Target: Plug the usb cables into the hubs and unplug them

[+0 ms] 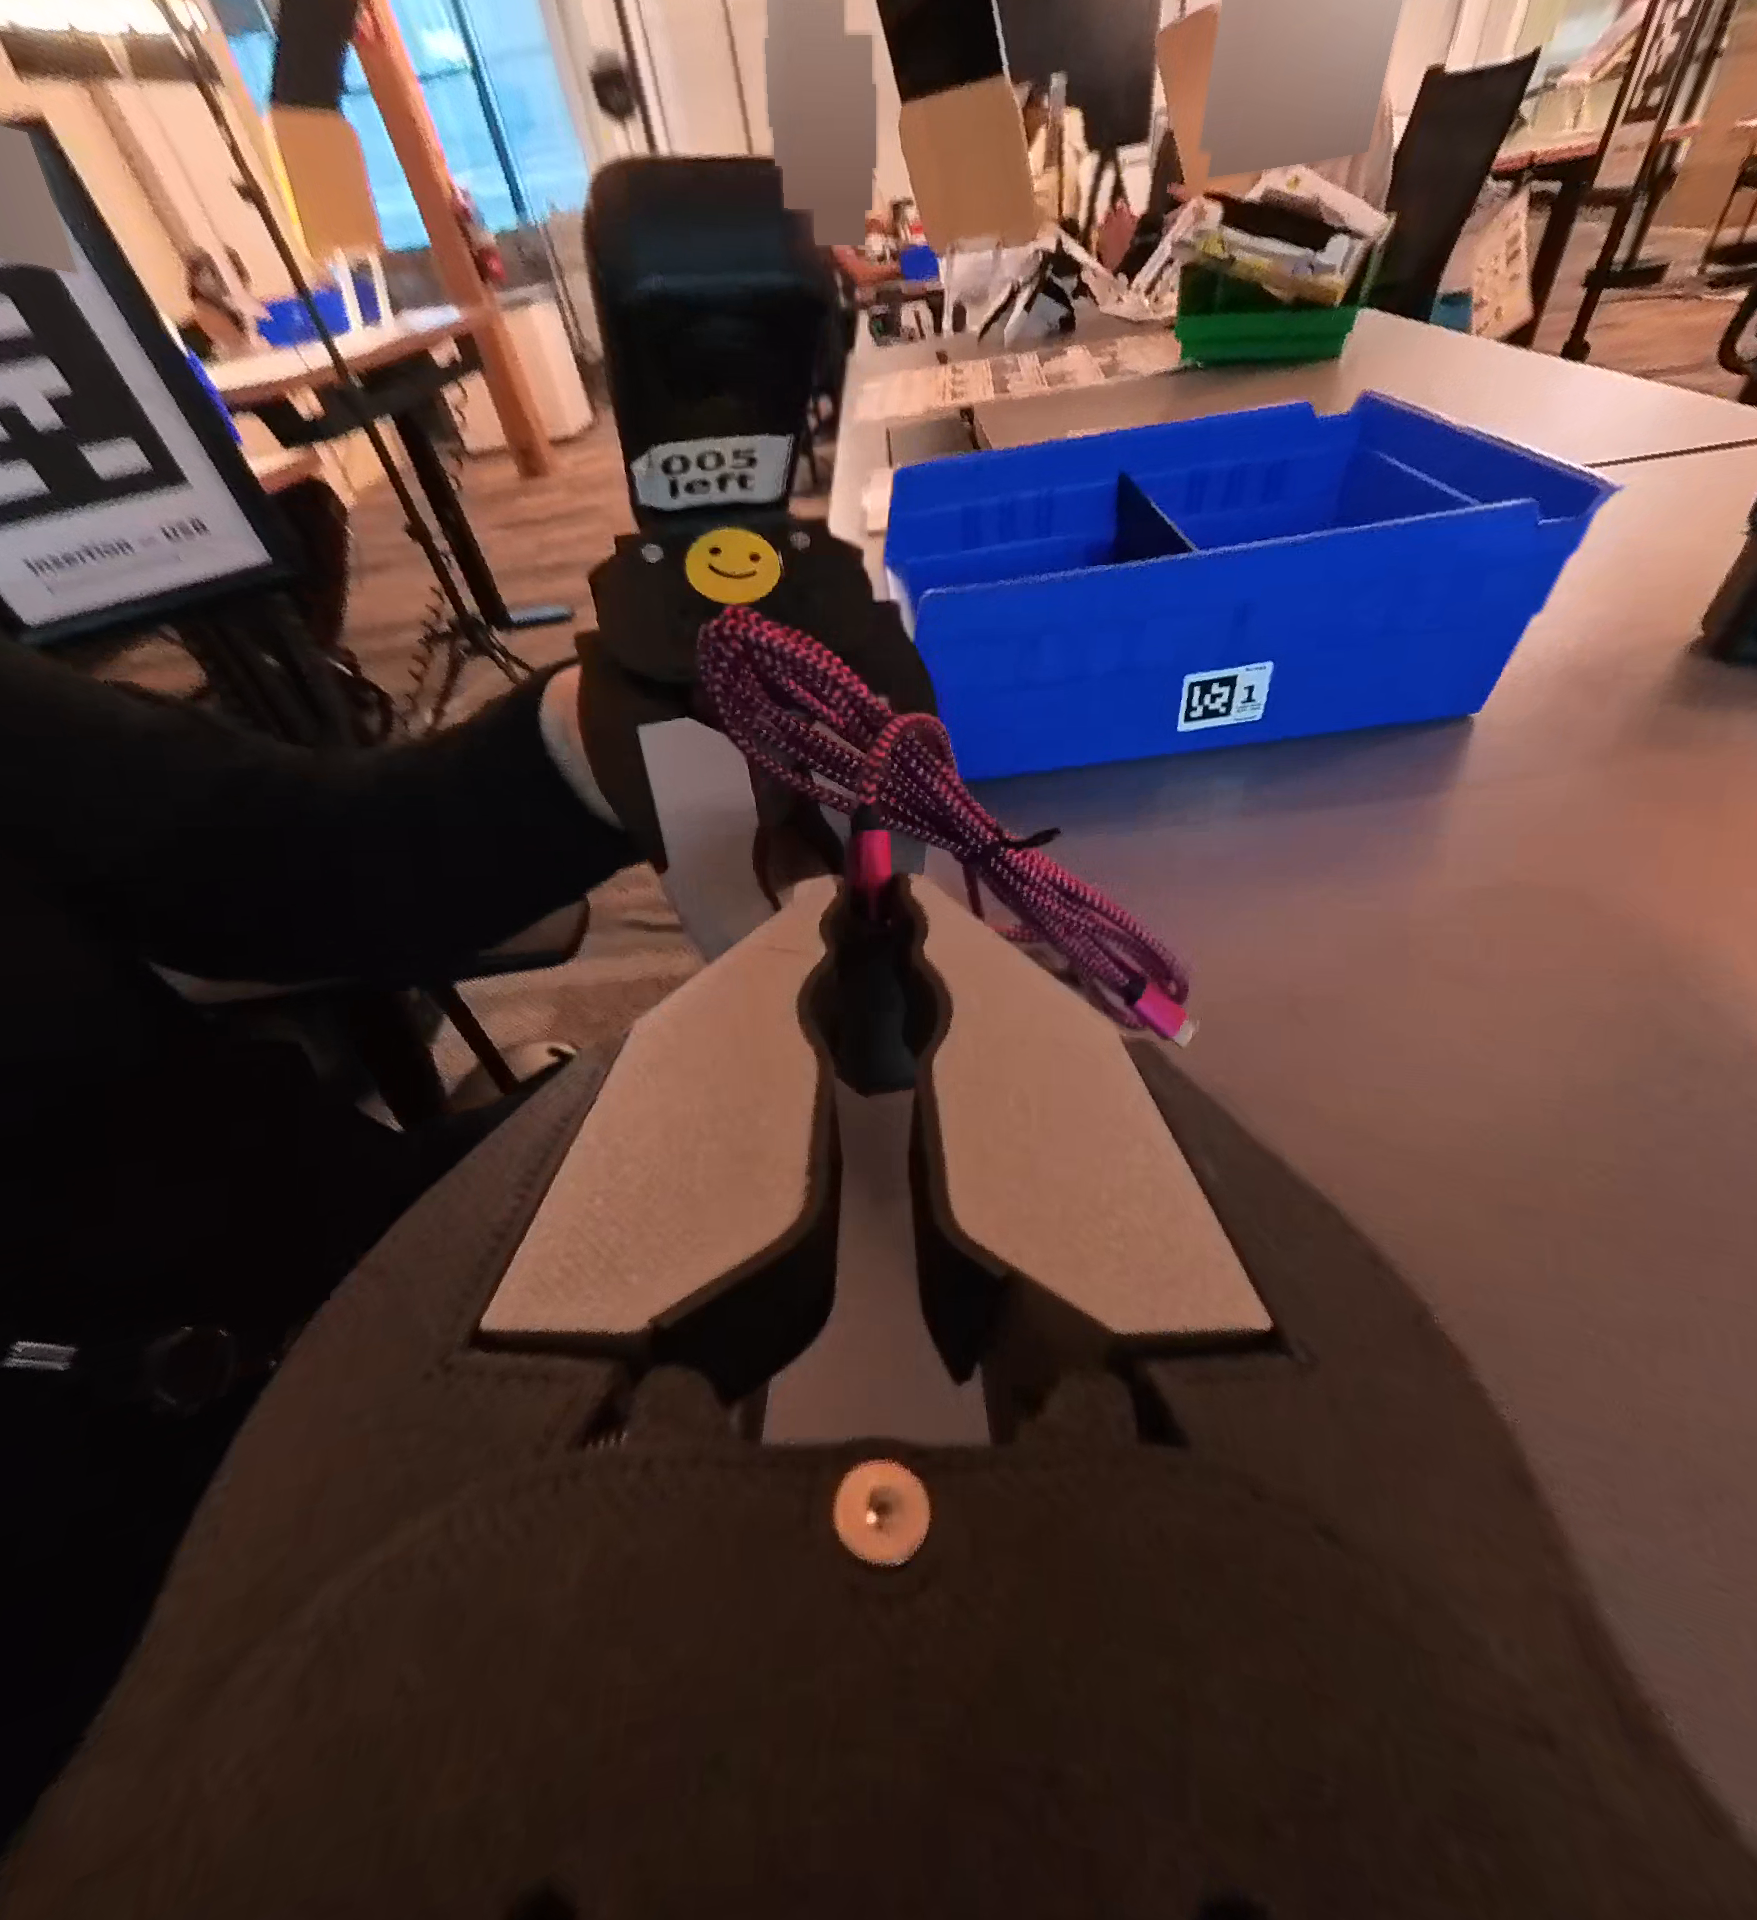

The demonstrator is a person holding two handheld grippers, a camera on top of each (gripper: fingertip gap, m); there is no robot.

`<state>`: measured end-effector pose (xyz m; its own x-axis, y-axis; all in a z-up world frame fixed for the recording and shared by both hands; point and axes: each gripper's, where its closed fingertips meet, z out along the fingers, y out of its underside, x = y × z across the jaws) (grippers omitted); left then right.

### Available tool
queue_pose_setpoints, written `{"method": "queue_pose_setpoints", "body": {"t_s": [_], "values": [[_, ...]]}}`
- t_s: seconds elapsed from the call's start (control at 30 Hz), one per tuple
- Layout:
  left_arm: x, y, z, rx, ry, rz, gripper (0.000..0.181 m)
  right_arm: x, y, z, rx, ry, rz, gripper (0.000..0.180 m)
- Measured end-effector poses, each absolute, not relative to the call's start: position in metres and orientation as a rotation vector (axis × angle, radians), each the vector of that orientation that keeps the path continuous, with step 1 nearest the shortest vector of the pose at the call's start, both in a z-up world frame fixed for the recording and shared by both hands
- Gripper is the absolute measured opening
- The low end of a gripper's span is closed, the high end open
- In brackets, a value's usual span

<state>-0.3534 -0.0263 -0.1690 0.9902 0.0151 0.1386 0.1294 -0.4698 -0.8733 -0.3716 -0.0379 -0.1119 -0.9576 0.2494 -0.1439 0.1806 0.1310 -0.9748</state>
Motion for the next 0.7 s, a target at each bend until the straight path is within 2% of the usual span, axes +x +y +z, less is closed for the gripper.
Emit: {"method": "queue_pose_setpoints", "body": {"t_s": [0.3, 0.6, 0.7], "values": [[-0.336, -0.018, -0.164, -2.045, -0.039, -0.152, 0.008, -0.347, -0.031, -0.108, -0.366, -2.468, 2.100, 0.004], [-0.334, -0.025, -0.184, -2.224, -0.013, -0.036, 0.008, -0.340, -0.032, -0.132, -0.258, -2.592, 1.679, 0.004], [-0.335, -0.021, -0.177, -2.188, -0.014, 0.023, 0.009, -0.340, -0.038, -0.123, -0.229, -2.537, 1.702, 0.004]]}}
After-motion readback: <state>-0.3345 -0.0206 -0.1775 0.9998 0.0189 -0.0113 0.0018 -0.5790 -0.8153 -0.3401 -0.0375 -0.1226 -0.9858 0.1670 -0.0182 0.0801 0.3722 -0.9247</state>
